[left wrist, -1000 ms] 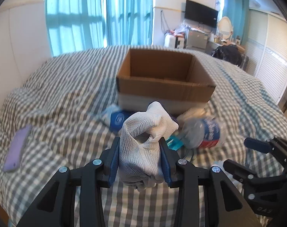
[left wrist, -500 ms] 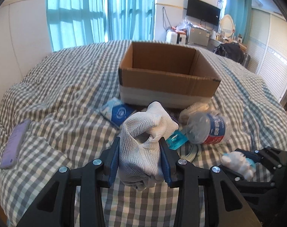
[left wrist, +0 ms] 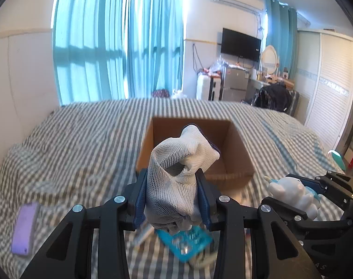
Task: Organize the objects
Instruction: 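Carry the bunny and glove over the box and release both, then move both tools back toward the remaining items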
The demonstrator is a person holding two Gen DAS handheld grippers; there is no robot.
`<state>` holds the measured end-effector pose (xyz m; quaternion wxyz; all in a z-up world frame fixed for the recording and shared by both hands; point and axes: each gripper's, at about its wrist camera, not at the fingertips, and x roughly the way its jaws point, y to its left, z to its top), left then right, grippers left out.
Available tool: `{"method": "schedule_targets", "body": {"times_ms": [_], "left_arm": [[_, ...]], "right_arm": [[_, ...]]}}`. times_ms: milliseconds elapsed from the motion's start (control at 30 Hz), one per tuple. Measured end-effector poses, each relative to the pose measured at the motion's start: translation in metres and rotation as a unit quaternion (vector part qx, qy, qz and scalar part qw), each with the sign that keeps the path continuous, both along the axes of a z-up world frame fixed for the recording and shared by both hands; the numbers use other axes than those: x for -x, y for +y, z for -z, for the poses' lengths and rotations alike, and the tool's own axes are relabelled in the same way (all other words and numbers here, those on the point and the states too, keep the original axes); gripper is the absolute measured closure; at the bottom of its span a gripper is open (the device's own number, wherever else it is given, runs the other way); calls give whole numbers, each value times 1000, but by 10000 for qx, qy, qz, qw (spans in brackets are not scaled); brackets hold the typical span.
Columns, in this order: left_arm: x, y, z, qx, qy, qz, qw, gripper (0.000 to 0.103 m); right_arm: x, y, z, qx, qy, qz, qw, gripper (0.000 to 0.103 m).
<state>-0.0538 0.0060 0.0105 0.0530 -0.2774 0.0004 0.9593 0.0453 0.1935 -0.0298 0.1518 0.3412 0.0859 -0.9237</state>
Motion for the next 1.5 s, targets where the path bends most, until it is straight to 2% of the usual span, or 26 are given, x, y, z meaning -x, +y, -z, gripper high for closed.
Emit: {"method": "schedule_targets", "body": {"times_ms": [233, 467, 633, 767, 1000, 1067, 1100, 1167, 1200, 1300, 1367, 1500], "left_arm": [[56, -3, -14, -86, 150, -77, 9998, 64], [112, 2, -4, 34, 142, -84, 9999, 64], [145, 8, 13, 150, 25, 1, 9999, 64], [159, 18, 33, 289, -112, 135, 9994, 64], [164, 24, 56, 374, -386, 191, 9984, 62], [161, 23, 57, 380, -403, 203, 9983, 57], [158, 23, 57, 382, -411, 214, 9982, 56], [152, 22, 53, 404, -393, 237, 9981, 41], [147, 22, 51, 441, -342, 217, 9982, 38], [132, 21, 39, 493, -165, 168, 9985, 27], [123, 21, 31, 505, -84, 148, 9986, 16], [99, 20, 10, 579, 156, 54, 9982, 7]], "right_arm": [[59, -7, -27, 150, 250, 8, 9996, 53], [128, -10, -31, 236, 371, 43, 9990, 53], [170, -6, -19, 307, 299, 128, 9990, 53], [193, 3, 2, 420, 74, 211, 9989, 53], [201, 17, 27, 701, -268, 204, 9970, 52], [199, 19, 27, 725, -250, 221, 9968, 50], [197, 19, 25, 722, -229, 228, 9969, 45], [191, 21, 19, 755, -133, 259, 9967, 36], [188, 20, 15, 776, -98, 274, 9966, 32], [177, 23, 3, 779, -11, 319, 9965, 31], [167, 23, -8, 743, 74, 343, 9966, 28], [145, 23, -29, 626, 235, 343, 9972, 18]]}}
